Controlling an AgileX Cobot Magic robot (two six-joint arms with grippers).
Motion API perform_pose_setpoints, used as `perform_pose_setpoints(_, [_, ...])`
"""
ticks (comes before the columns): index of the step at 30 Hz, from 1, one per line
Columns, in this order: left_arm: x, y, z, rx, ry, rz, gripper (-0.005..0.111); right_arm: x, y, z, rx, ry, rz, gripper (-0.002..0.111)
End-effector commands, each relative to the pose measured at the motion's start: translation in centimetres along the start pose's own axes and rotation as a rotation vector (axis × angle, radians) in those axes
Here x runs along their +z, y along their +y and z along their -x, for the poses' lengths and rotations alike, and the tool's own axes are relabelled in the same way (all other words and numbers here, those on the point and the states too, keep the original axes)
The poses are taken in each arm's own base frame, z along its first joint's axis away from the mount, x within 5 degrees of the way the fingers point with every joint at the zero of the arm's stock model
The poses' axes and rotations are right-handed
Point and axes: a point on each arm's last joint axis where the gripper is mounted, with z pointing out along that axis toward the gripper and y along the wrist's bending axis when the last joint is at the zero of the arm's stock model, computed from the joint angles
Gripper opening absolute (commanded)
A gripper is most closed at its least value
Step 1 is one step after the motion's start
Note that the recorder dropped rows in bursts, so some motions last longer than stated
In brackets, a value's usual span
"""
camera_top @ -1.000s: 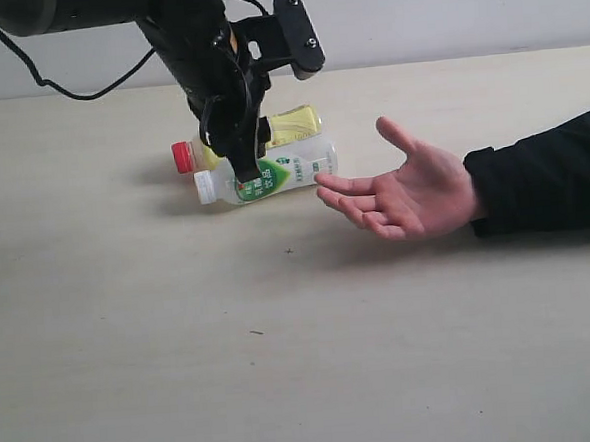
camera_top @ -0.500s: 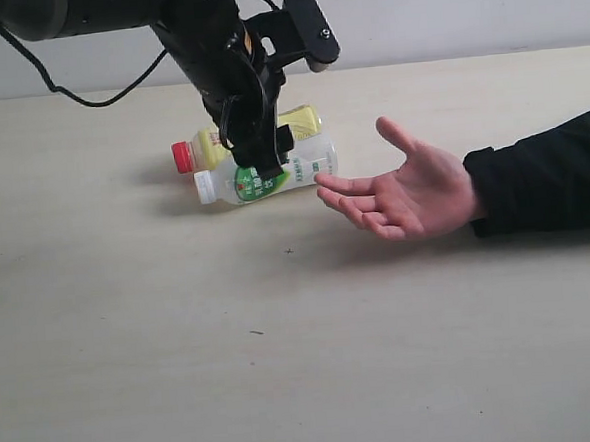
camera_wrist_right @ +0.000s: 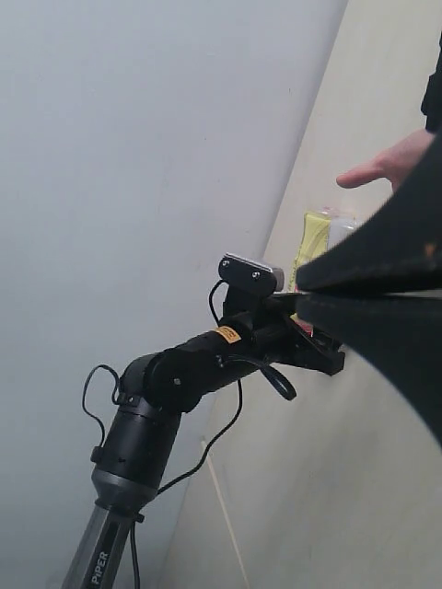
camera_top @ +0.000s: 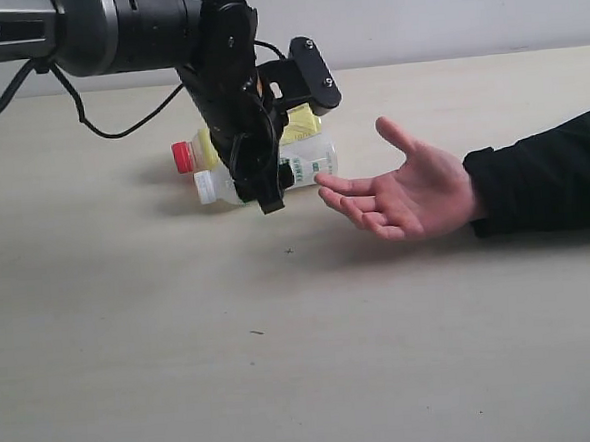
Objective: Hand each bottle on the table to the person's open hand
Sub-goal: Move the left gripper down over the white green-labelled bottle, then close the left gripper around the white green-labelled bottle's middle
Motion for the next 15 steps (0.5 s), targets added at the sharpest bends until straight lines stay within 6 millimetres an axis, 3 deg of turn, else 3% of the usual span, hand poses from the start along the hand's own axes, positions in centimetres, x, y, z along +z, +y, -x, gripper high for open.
perform_pose_setpoints(1, [0.98, -0.27, 0.15, 0.036, 0.006, -0.002, 0.075, 0.05, -0.03, -0.11, 0.0, -0.008, -0.001, 0.0])
perform_pose_setpoints(15, [1.75, 0.08, 0.95, 0.011, -0.08, 0.049, 0.075, 0.05, -0.03, -0.11, 0.0, -0.008, -0.001, 0.0])
